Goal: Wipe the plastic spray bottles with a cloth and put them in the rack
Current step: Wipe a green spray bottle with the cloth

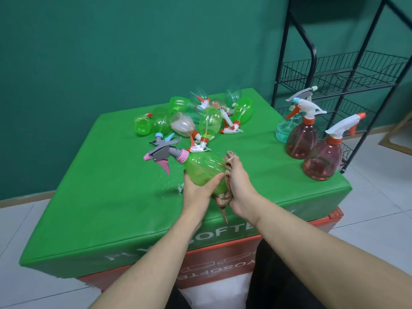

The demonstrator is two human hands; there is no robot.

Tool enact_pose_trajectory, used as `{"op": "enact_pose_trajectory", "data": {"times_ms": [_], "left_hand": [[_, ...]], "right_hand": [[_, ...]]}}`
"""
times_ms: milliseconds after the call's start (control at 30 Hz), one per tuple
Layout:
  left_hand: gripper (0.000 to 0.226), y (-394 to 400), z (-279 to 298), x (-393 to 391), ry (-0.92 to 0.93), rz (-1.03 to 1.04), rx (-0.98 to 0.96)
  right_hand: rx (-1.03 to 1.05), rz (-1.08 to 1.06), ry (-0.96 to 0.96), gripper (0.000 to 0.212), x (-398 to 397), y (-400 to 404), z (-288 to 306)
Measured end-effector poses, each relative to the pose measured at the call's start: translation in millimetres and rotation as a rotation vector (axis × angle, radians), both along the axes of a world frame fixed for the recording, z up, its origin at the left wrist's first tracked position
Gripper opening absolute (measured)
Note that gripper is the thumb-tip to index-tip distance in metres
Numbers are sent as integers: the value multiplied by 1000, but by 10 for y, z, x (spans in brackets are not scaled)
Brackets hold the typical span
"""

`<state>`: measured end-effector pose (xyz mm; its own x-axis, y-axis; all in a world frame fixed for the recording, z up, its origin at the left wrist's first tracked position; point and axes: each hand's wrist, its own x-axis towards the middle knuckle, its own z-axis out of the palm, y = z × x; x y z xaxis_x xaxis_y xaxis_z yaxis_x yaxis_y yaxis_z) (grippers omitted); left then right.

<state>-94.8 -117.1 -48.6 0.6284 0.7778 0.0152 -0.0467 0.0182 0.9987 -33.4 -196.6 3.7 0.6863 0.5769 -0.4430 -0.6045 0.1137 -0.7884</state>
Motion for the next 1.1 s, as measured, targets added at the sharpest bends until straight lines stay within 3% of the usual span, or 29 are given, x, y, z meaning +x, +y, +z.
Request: {"op": "enact_pose_trajectory", "data": {"times_ms": [267, 467, 600, 800, 967, 1100], "left_hand": [[78, 119, 146, 233, 173, 14, 150], [98, 116, 201, 498, 286, 37, 198], [89, 2, 244, 725, 278, -3, 201], [99, -180, 249, 1142, 359, -137, 229], [124, -292, 255, 1526, 419, -206, 274], [122, -354, 271, 1859, 422, -237, 309]], "right_hand": [[-104, 45, -75, 40, 239, -248, -164], [-9, 24, -26, 64, 638, -544, -132], [28, -42, -55, 66, 898, -729, -120], [-40, -100, -103, 24, 1131, -957, -286], [-63, -82, -96, 28, 1257, -1068, -429], [-65, -63, -80, 26, 1334, -1102, -488]]}}
